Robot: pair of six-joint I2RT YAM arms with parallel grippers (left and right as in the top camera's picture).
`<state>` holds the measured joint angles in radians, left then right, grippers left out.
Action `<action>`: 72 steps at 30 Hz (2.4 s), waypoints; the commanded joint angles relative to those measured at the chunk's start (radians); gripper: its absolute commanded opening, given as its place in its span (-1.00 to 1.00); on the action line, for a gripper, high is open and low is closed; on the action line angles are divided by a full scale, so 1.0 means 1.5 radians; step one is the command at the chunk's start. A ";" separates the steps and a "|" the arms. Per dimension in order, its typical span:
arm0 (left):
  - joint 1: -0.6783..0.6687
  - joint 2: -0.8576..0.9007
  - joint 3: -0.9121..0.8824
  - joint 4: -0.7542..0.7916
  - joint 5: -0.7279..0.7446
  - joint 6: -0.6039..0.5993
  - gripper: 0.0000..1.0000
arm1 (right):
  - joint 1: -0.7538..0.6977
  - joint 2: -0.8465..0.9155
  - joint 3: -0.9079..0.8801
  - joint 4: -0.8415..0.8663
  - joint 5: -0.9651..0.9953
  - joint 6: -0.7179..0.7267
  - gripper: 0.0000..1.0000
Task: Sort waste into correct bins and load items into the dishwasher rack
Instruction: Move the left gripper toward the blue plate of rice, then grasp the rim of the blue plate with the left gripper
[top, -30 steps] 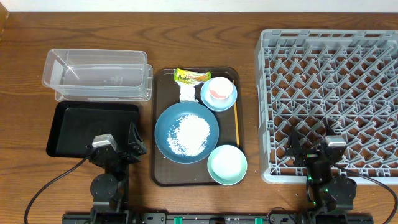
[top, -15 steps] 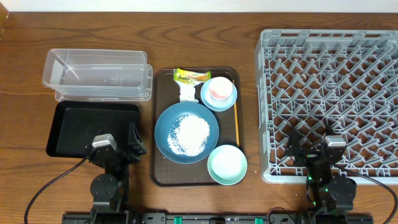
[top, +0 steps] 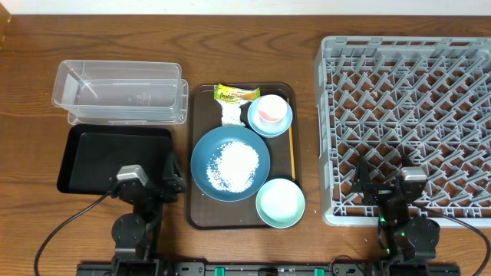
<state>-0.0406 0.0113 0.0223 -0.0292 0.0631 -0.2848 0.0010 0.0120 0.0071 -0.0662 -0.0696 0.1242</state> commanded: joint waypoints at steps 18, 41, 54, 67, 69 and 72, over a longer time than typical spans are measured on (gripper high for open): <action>-0.002 0.038 0.160 -0.141 0.396 -0.161 0.88 | -0.004 -0.002 -0.001 -0.003 0.007 -0.006 0.99; -0.052 0.681 0.859 -0.793 0.441 0.098 0.88 | -0.004 -0.002 -0.001 -0.003 0.007 -0.006 0.98; -0.262 0.747 0.859 -0.847 -0.078 -0.155 0.89 | -0.004 -0.002 -0.001 -0.003 0.007 -0.006 0.99; -0.281 0.759 0.836 -0.786 0.120 -0.108 0.87 | -0.004 -0.002 -0.001 -0.003 0.007 -0.006 0.99; -0.297 0.771 0.834 -0.749 0.120 -0.108 0.84 | -0.004 -0.002 -0.001 -0.003 0.007 -0.006 0.99; -0.325 0.805 0.834 -0.694 0.120 -0.127 0.72 | -0.004 -0.002 -0.001 -0.003 0.007 -0.006 0.99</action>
<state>-0.4969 1.1721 1.2873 -1.1034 0.1940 -0.4728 0.0010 0.0128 0.0071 -0.0662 -0.0666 0.1246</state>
